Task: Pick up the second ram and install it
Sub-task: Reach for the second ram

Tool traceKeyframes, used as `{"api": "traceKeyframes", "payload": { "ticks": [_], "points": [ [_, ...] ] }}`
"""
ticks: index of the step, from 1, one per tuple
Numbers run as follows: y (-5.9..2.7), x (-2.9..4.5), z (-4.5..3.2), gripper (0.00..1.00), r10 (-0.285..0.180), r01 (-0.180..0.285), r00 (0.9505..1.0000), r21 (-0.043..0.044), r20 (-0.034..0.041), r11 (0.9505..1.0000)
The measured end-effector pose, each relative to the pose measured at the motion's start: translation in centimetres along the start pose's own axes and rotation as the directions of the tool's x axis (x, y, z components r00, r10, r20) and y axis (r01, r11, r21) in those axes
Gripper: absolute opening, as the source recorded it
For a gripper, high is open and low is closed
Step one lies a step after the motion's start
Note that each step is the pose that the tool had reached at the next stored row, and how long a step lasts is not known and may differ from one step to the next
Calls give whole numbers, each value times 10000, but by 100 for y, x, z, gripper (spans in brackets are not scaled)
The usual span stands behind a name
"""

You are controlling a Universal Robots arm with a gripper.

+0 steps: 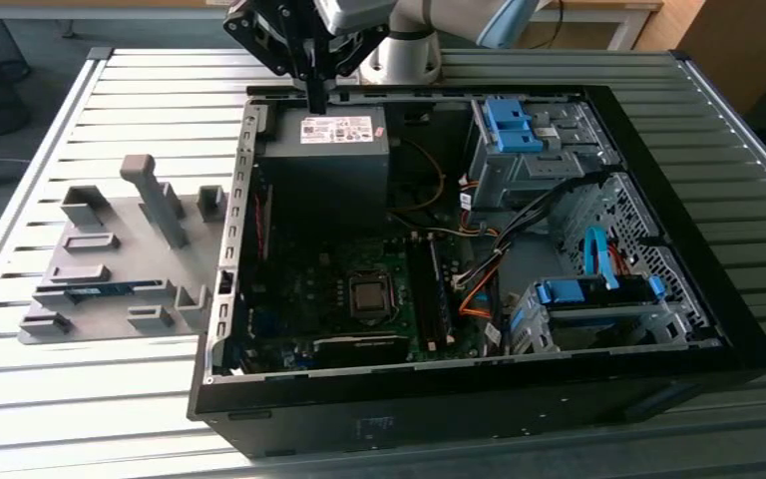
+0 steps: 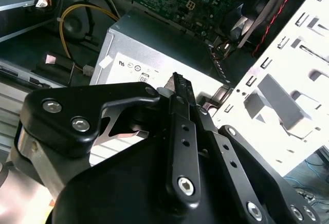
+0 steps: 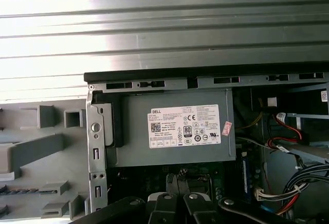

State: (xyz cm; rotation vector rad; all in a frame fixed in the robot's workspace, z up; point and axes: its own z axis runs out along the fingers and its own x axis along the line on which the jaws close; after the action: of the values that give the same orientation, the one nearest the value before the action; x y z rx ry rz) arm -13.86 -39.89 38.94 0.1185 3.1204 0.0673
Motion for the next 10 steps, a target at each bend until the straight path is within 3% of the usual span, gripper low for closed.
{"api": "traceKeyframes", "payload": {
  "ticks": [10],
  "points": [
    [-2, 29, 9, 11, 1, -1, 10000, 2, -22, 10000]
  ]
}}
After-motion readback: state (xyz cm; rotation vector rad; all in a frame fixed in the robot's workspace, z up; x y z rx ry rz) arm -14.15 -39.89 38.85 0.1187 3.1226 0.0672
